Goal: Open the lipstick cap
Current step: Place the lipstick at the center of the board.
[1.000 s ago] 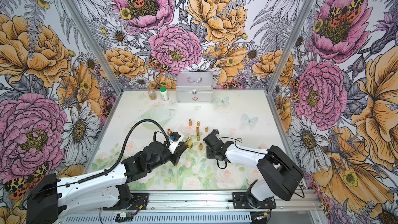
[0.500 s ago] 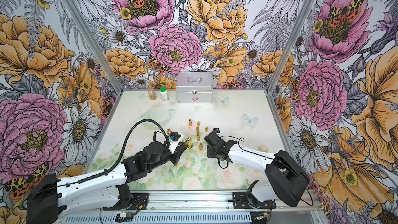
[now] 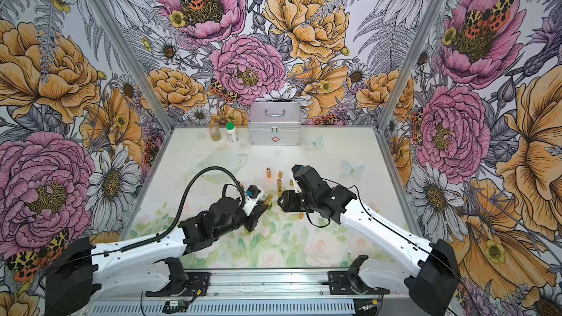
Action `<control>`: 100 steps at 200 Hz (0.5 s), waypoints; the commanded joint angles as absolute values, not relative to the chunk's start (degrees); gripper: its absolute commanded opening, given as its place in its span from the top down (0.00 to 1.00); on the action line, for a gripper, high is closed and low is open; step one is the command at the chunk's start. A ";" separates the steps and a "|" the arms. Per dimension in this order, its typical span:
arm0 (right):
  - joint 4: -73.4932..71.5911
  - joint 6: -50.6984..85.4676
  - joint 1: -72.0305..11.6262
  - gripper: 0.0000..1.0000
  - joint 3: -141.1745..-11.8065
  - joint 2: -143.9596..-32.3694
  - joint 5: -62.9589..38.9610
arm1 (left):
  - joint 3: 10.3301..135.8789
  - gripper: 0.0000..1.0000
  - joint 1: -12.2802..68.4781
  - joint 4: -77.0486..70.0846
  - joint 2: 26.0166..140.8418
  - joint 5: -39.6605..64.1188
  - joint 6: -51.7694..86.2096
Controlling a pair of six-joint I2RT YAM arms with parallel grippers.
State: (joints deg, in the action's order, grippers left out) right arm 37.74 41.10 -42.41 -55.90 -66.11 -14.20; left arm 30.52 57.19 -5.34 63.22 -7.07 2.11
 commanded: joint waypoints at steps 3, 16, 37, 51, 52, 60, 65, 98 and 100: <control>35.62 42.72 -42.54 0.43 -58.05 -65.77 -22.31 | 32.74 1.00 56.69 -6.84 63.60 -4.97 0.72; 32.57 45.27 -42.58 0.43 -57.86 -66.68 -23.98 | 32.83 1.00 56.69 -6.90 63.63 -4.67 0.62; 27.96 48.66 -42.59 0.43 -57.20 -67.69 -24.56 | 32.85 1.00 56.78 -7.18 63.24 -4.20 0.41; 27.16 49.00 -42.54 0.43 -57.02 -68.56 -24.34 | 32.87 1.00 56.78 -7.21 62.88 -3.88 0.30; 26.98 49.02 -42.54 0.43 -56.99 -68.64 -24.39 | 32.87 1.00 56.78 -7.21 62.82 -3.83 0.24; 25.12 49.68 -42.54 0.44 -56.56 -68.96 -24.99 | 32.79 1.00 56.80 -7.29 62.72 -3.61 0.15; 23.71 50.34 -42.54 0.44 -56.16 -69.14 -25.49 | 32.78 1.00 56.86 -7.50 62.78 -3.60 0.15; 21.93 51.90 -42.54 0.46 -54.64 -70.44 -24.79 | 32.78 1.00 56.92 -7.88 62.50 -3.51 0.06; 21.83 51.93 -42.54 0.46 -54.47 -70.41 -24.70 | 32.78 1.00 56.90 -7.86 62.45 -3.56 0.08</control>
